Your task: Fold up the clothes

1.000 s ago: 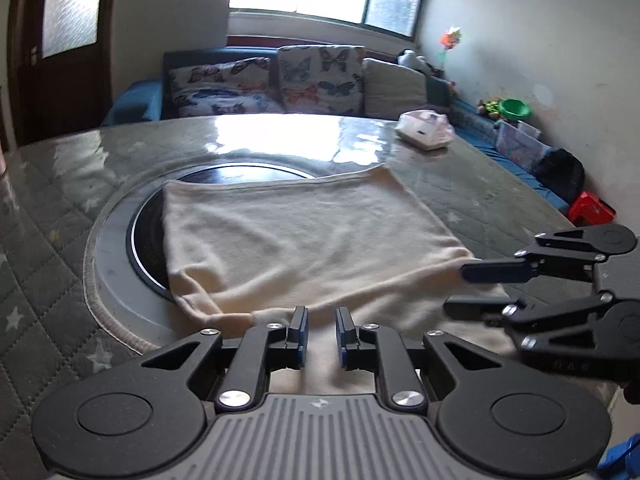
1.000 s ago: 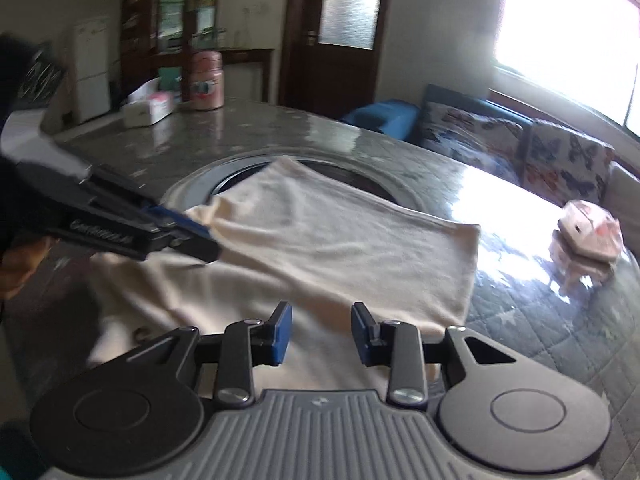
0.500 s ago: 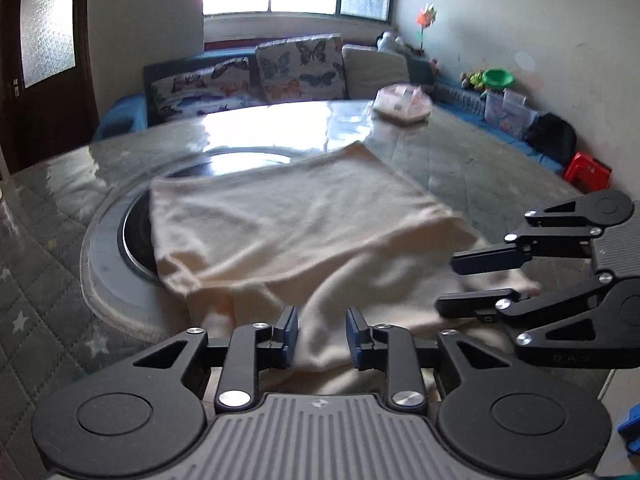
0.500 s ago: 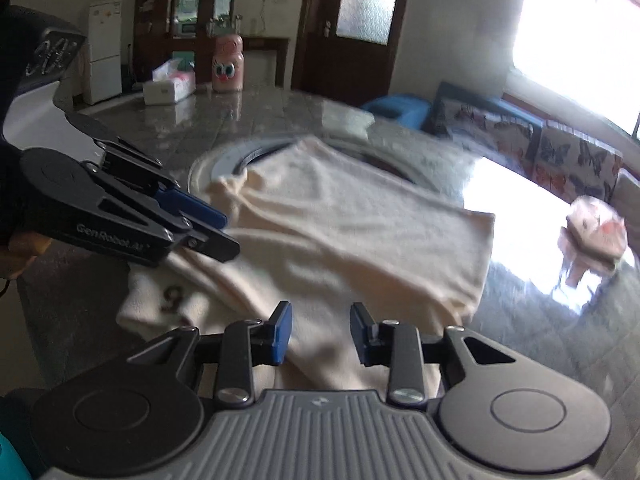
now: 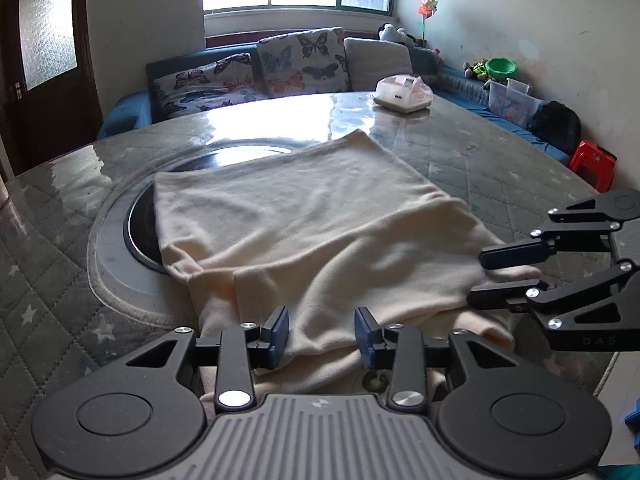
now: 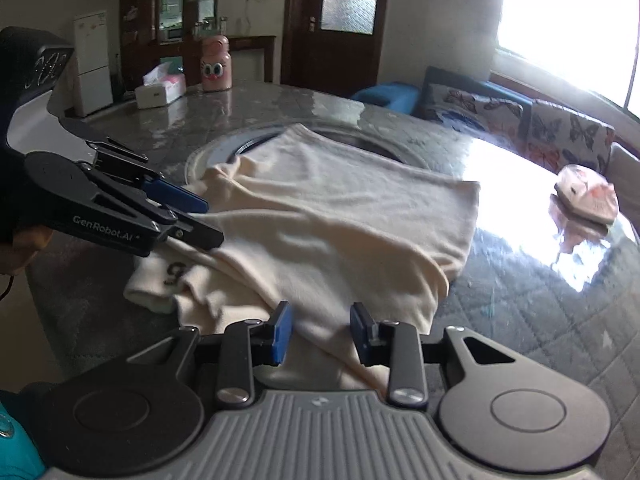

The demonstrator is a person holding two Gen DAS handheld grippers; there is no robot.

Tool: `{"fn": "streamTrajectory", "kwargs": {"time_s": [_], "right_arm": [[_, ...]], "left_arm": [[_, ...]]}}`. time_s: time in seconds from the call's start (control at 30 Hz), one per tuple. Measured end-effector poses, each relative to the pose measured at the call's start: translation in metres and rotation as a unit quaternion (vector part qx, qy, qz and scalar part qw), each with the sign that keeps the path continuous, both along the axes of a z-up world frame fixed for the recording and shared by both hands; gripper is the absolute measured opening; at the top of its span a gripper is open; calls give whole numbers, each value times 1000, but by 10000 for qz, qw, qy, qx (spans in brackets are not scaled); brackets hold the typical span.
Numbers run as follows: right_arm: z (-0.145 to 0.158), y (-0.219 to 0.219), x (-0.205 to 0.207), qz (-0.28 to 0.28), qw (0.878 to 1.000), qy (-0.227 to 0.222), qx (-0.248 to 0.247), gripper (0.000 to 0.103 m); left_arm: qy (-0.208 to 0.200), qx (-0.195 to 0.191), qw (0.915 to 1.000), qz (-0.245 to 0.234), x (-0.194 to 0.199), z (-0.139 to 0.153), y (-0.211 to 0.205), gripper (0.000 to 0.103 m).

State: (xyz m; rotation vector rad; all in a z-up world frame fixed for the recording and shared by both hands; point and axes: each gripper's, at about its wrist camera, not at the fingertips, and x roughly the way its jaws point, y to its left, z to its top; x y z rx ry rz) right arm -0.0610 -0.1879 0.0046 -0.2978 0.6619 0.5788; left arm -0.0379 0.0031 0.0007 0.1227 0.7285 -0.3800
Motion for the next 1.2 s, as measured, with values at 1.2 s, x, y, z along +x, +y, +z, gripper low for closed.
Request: {"fn": "streamTrajectory", "kwargs": {"time_s": [1.2], "right_arm": [[-1,113,91,1468,9888,259,-116,32]], "left_arm": [[-386,-306,9976,494,-19,5,39,41]]}}
